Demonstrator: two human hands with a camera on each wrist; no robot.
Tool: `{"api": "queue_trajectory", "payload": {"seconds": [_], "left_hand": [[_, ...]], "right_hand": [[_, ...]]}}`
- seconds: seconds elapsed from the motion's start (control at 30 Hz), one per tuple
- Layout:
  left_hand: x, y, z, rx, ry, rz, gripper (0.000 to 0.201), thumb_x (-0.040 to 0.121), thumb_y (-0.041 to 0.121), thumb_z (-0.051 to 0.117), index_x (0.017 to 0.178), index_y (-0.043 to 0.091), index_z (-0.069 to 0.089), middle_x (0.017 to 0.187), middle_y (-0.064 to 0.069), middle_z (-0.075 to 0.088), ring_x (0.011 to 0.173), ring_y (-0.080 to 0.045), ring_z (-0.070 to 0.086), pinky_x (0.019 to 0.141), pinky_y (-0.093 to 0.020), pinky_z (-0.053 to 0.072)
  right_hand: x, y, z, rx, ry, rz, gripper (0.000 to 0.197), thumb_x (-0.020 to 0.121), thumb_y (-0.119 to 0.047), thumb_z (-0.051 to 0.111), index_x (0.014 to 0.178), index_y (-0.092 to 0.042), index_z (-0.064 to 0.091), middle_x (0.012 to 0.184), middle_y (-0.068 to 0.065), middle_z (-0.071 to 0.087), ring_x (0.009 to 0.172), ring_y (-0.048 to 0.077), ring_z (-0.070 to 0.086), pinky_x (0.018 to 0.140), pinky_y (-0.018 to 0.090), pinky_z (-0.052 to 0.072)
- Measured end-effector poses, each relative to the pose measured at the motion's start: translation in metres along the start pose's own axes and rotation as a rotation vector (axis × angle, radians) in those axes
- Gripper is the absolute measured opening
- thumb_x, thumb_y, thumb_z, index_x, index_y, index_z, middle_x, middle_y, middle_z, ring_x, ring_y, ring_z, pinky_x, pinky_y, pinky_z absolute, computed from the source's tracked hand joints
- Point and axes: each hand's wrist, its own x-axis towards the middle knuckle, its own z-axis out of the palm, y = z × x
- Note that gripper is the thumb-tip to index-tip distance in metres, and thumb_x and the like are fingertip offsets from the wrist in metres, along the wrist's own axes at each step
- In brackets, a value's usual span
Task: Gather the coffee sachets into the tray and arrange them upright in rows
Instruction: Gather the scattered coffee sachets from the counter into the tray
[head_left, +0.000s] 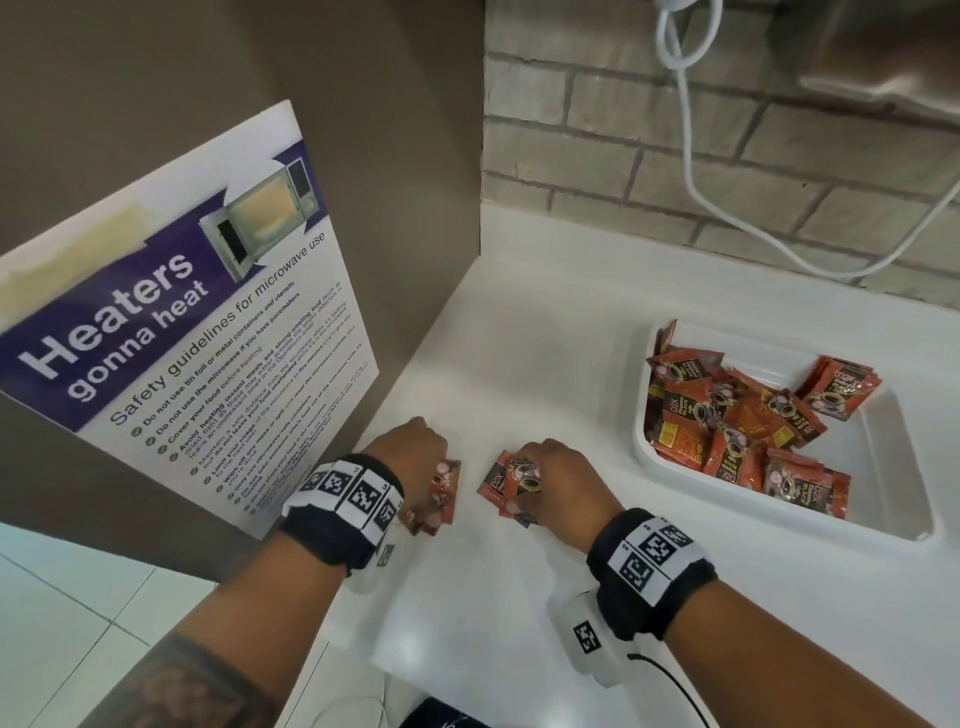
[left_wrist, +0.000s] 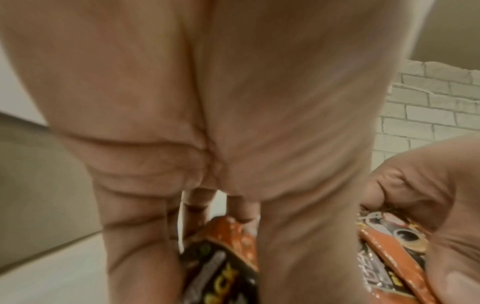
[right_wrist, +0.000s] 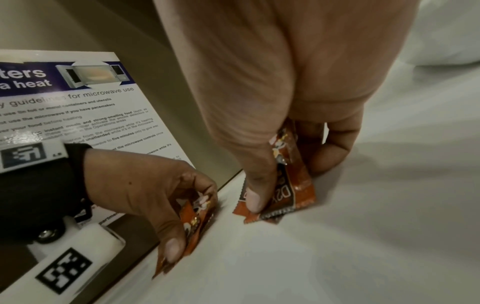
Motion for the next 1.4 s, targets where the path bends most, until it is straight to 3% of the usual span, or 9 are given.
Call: {"api": "queue_trajectory", "payload": {"seconds": [0.13, 0.27, 0.43, 0.53, 0.7, 0.87, 1.03, 1.17, 1.4], "left_hand": [[0.008, 0.005, -0.008, -0.134, 0.092, 0.051, 0.038, 0.075, 0.03, 0.085, 0.099, 0.02, 0.058, 0.104, 0.001, 0.064, 0.096, -0.02, 0.062, 0.079, -0.031, 0.05], [0.017, 0.014, -0.014, -0.501, 0.228, 0.151, 0.026, 0.087, 0.027, 0.075, 0.099, 0.014, 0.057, 0.098, 0.001, 0.065, 0.09, -0.019, 0.06, 0.072, -0.028, 0.044], [0.032, 0.066, -0.028, -0.899, 0.337, 0.322, 0.017, 0.101, 0.03, 0.058, 0.113, 0.019, 0.054, 0.109, 0.003, 0.067, 0.102, -0.015, 0.064, 0.091, -0.034, 0.052], [0.043, 0.11, -0.039, -1.021, 0.357, 0.373, 0.017, 0.104, 0.026, 0.053, 0.119, 0.018, 0.053, 0.115, -0.001, 0.066, 0.106, -0.017, 0.065, 0.091, -0.033, 0.054], [0.067, 0.175, -0.05, -0.893, 0.376, 0.357, 0.034, 0.098, 0.035, 0.062, 0.123, 0.013, 0.054, 0.118, -0.002, 0.065, 0.106, -0.02, 0.062, 0.094, -0.033, 0.051], [0.079, 0.202, -0.047, -0.721, 0.469, 0.366, 0.037, 0.092, 0.042, 0.068, 0.118, 0.019, 0.058, 0.115, 0.003, 0.057, 0.1, -0.014, 0.058, 0.088, -0.028, 0.046], [0.089, 0.196, -0.036, -0.656, 0.609, 0.324, 0.025, 0.097, 0.027, 0.061, 0.121, 0.02, 0.058, 0.128, -0.006, 0.05, 0.121, -0.025, 0.051, 0.101, -0.029, 0.039], [0.092, 0.19, -0.024, -0.718, 0.425, 0.29, 0.061, 0.093, 0.05, 0.063, 0.143, 0.022, 0.04, 0.143, -0.012, 0.042, 0.132, -0.03, 0.045, 0.112, -0.042, 0.039], [0.084, 0.196, 0.001, -0.791, 0.286, 0.357, 0.129, 0.058, 0.071, 0.084, 0.156, 0.038, 0.007, 0.158, 0.001, 0.019, 0.147, -0.024, 0.026, 0.119, -0.049, 0.031]], "right_hand": [[-0.006, 0.005, -0.007, 0.026, 0.04, 0.014, 0.037, 0.09, -0.021, 0.069, 0.125, -0.015, 0.058, 0.116, 0.005, 0.061, 0.1, 0.02, 0.058, 0.079, 0.026, 0.044], [-0.018, 0.008, -0.02, 0.295, 0.152, 0.009, 0.026, 0.095, -0.013, 0.058, 0.12, -0.017, 0.054, 0.102, -0.001, 0.066, 0.088, 0.019, 0.063, 0.071, 0.024, 0.046], [-0.028, 0.013, -0.049, 0.57, 0.379, 0.03, 0.025, 0.099, -0.008, 0.048, 0.121, -0.021, 0.051, 0.103, -0.001, 0.067, 0.089, 0.021, 0.069, 0.077, 0.036, 0.058], [-0.04, 0.028, -0.075, 0.514, 0.541, 0.082, 0.034, 0.1, -0.006, 0.046, 0.132, -0.018, 0.049, 0.104, -0.009, 0.063, 0.091, 0.019, 0.067, 0.075, 0.029, 0.054], [-0.057, 0.073, -0.106, 0.379, 0.717, 0.256, 0.037, 0.098, -0.009, 0.051, 0.135, -0.012, 0.047, 0.115, 0.009, 0.066, 0.093, 0.026, 0.063, 0.072, 0.031, 0.046], [-0.067, 0.105, -0.113, 0.161, 0.74, 0.272, 0.036, 0.096, -0.015, 0.059, 0.132, -0.014, 0.058, 0.124, 0.008, 0.067, 0.11, 0.029, 0.064, 0.079, 0.025, 0.043], [-0.088, 0.159, -0.132, 0.13, 0.89, 0.607, 0.036, 0.089, -0.029, 0.067, 0.124, -0.019, 0.064, 0.132, 0.011, 0.055, 0.119, 0.036, 0.055, 0.101, 0.049, 0.046], [-0.101, 0.194, -0.135, 0.135, 0.905, 0.778, 0.051, 0.089, -0.031, 0.067, 0.135, -0.015, 0.053, 0.145, 0.015, 0.039, 0.129, 0.042, 0.045, 0.107, 0.055, 0.038], [-0.095, 0.196, -0.116, 0.251, 0.945, 0.694, 0.065, 0.092, -0.021, 0.064, 0.146, -0.009, 0.032, 0.137, 0.026, 0.046, 0.123, 0.048, 0.045, 0.099, 0.054, 0.041]]}}
